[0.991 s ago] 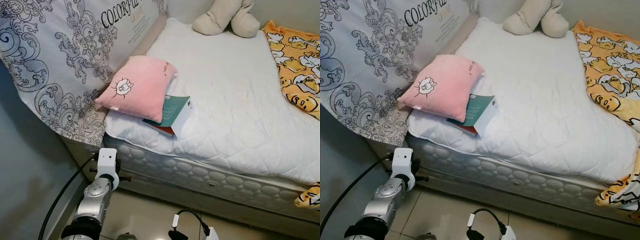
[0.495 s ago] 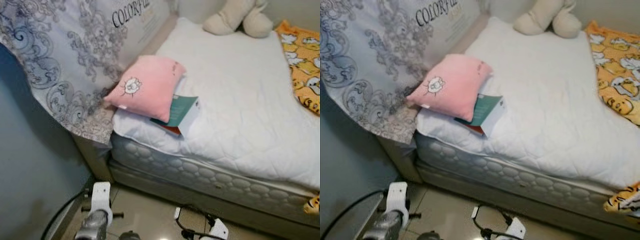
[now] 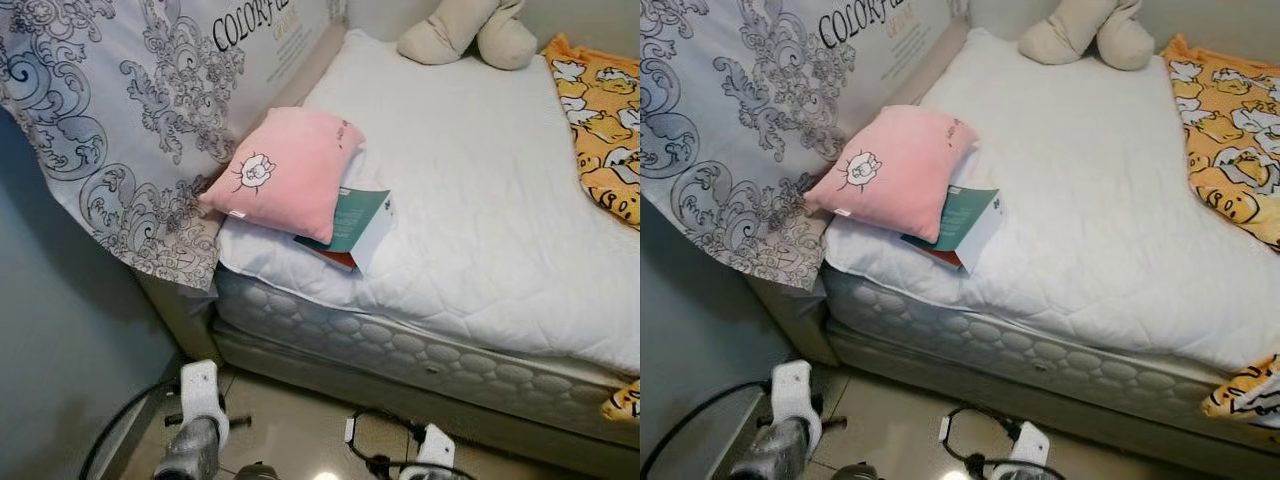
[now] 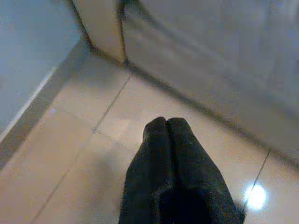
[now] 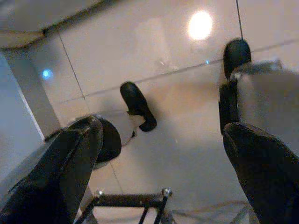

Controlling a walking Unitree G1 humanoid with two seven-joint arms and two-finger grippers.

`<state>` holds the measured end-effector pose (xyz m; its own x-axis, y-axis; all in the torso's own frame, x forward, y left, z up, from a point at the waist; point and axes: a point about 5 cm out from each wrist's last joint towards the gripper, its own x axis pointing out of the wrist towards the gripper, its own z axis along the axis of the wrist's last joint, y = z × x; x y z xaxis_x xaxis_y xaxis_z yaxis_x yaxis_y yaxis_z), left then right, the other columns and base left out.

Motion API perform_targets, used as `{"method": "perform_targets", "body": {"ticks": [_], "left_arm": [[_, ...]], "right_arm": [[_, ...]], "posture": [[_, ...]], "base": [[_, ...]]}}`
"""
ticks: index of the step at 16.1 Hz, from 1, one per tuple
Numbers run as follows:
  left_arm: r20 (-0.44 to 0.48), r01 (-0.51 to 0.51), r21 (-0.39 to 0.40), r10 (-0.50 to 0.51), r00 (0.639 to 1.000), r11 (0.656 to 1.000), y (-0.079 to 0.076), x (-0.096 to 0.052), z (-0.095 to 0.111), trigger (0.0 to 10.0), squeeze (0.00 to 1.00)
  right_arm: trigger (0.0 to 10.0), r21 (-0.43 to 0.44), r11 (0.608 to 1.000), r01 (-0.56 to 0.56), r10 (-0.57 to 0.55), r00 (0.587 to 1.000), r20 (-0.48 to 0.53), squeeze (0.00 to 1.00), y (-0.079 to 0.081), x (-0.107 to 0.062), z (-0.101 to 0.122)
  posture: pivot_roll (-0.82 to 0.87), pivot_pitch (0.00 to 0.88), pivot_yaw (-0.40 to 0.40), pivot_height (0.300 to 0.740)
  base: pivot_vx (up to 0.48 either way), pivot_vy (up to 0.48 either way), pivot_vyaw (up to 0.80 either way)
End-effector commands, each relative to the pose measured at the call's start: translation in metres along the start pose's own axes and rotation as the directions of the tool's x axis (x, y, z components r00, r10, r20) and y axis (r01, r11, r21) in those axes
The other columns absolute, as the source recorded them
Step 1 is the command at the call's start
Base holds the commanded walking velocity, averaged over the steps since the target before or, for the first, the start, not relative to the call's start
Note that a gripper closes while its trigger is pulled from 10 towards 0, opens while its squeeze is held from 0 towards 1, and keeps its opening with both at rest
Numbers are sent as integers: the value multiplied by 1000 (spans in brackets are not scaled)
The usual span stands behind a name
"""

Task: Clean up the room

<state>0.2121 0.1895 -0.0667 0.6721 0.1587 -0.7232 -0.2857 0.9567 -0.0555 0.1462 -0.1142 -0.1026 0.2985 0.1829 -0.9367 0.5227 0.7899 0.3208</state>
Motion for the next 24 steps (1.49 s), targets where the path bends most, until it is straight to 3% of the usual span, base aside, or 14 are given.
{"method": "perform_targets", "body": {"ticks": [1, 2, 3, 6, 8, 9, 11, 12, 13, 16, 17, 19, 23, 24], "left_arm": [[56, -10, -39, 12, 998, 999, -3, 2, 12, 10000, 0], [159, -10, -66, 20, 987, 998, -4, 4, 35, 10000, 0], [255, 17, -57, -2, 967, 998, -10, 5, 60, 10000, 0], [395, 61, 1, -56, 917, 998, -25, 3, 97, 10000, 0], [474, 55, 93, -93, 876, 994, -32, -2, 109, 10000, 0], [515, -18, 254, -119, 849, 967, -37, -5, 112, 10000, 0], [477, -119, 443, -122, 870, 889, -35, -2, 99, 10000, 0], [431, -127, 445, -88, 898, 886, -27, 0, 89, 10000, 0], [391, -154, 534, -81, 917, 831, -22, 2, 81, 10000, 0], [341, -143, 691, -146, 929, 709, -13, 2, 71, 10000, 0], [347, -150, 708, -155, 925, 690, -7, 1, 73, 10000, 0], [357, -156, 696, -150, 922, 701, 2, 0, 78, 10000, 0], [402, -205, 737, -173, 899, 644, 16, -3, 95, 10000, 0], [417, -221, 756, -193, 888, 616, 19, -6, 100, 10000, 0]], "right_arm": [[10000, -896, 427, 120, 448, 833, 325, 0, 136, -47, 125], [10000, -878, 463, 118, 490, 792, 364, 0, 148, -55, 133], [10000, -875, 471, 107, 553, 737, 388, 0, 164, -65, 140], [10000, -890, 437, 132, 671, 611, 420, 0, 193, -85, 148], [10000, -891, 432, 137, 701, 570, 428, 0, 197, -91, 150], [10000, -903, 408, 137, 710, 574, 408, 0, 194, -88, 146], [10000, -905, 406, 126, 669, 634, 388, 0, 180, -76, 138], [10000, -901, 413, 136, 627, 675, 389, 0, 171, -68, 134], [10000, -898, 417, 141, 594, 705, 387, 0, 164, -63, 131], [10000, -891, 432, 141, 582, 711, 395, 0, 165, -61, 127], [10000, -885, 447, 133, 583, 707, 400, 0, 167, -61, 125], [10000, -882, 454, 128, 583, 706, 402, 0, 169, -60, 123], [10000, -907, 409, 102, 623, 695, 359, 0, 183, -60, 109], [10000, -913, 398, 89, 629, 699, 342, 0, 186, -59, 103]], "posture": [[291, 0, -270, 740], [291, 0, -271, 740], [288, 1, -270, 740], [278, 4, -266, 740], [271, 6, -264, 740], [267, 8, -261, 740], [269, 10, -255, 740], [269, 12, -244, 740], [273, 13, -234, 740], [301, 27, -167, 740], [312, 30, -138, 740], [319, 28, -117, 740], [379, 32, -55, 740], [404, 40, -49, 740]], "base": [[0, 0, 0], [0, 0, 0], [0, 0, 0], [0, 0, 0], [0, 0, 0], [0, 0, 0], [0, 0, 0], [0, 0, 0], [0, 0, 0], [0, 0, 0], [0, 0, 0], [0, 0, 0], [0, 0, 0], [0, 0, 0]]}}
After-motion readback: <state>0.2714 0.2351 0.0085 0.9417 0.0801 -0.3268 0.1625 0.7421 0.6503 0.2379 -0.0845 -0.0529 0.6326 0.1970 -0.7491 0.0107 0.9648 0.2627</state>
